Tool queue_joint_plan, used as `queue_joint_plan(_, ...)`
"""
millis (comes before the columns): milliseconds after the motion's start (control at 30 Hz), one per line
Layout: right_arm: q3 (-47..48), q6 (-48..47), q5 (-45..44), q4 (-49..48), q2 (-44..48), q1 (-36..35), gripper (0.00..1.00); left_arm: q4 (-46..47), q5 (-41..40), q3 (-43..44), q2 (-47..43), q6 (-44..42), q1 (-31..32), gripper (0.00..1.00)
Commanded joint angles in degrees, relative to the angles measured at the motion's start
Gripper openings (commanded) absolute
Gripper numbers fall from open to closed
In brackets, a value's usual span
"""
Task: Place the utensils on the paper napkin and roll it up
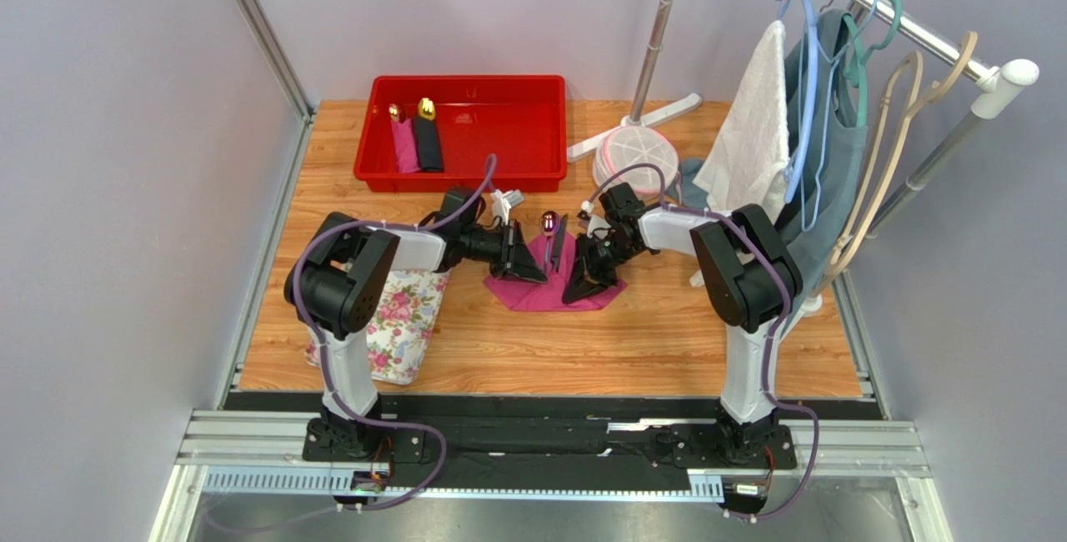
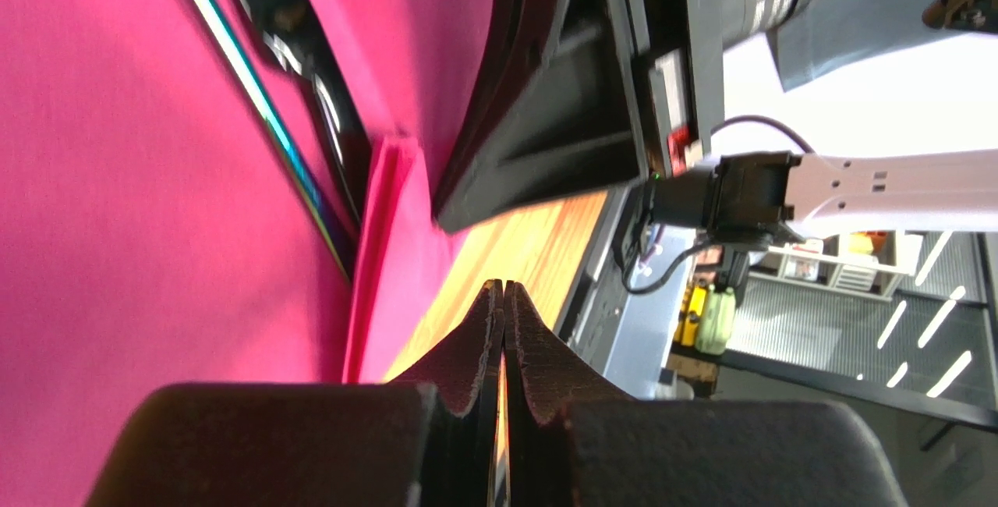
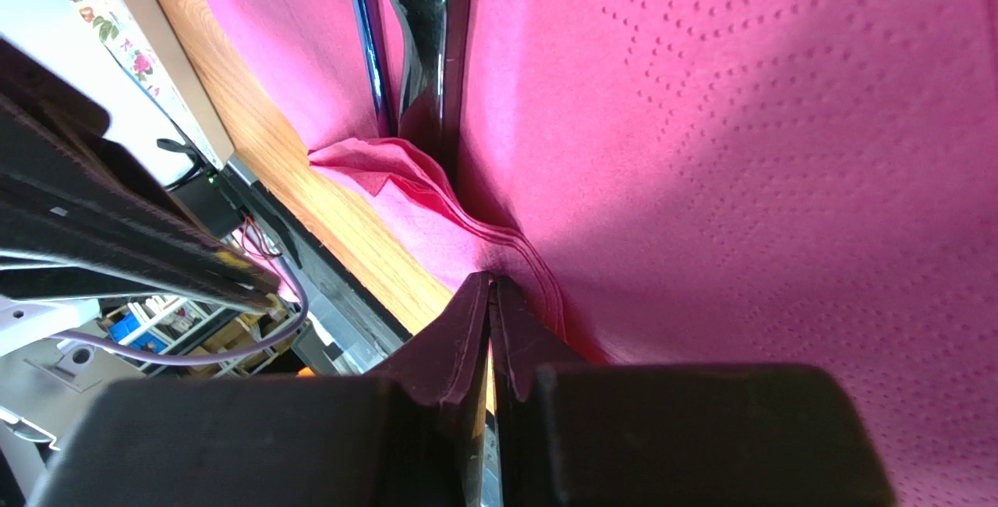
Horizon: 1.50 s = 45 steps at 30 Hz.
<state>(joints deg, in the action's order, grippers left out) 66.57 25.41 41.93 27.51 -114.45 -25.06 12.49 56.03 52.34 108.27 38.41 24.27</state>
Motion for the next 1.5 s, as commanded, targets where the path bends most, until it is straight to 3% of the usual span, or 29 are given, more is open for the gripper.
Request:
queue_joint_plan(0,1.9,-1.06,-2.38,-0.17,-1.39,-0.08,0.08,12.19,1.01,1.98,3.96,7.01,1.3,0.05)
queue_joint_plan(333,1.9,-1.33,-2.21,0.44,-1.3,-0.08,0.08,17.21,-1.71,3.21,9.5,11.15,2.01,0.03)
queue_joint_plan(733,3.13,-2.03,-1.94,3.43,1.69,0.01,0.13,14.58,-3.74,3.56,13.55,11.42,1.39,0.0)
queue_joint_plan(933,4.62,-3.26,-3.96,7.29,6.25,1.85,0.36,13.44,-3.65,3.04,13.99,10.37,1.39,0.0)
queue_joint_plan(1233,4.54,-7.65,-19.32,14.68,9.6,7.21,0.66,13.26,-3.56,3.47,13.9,10.01,1.39,0.0)
queue_joint_plan(1467,3.49,-9.15,-25.32,15.3,8.99,7.74,0.75,13.52,-3.65,3.65,14.25,10.01,1.3,0.0)
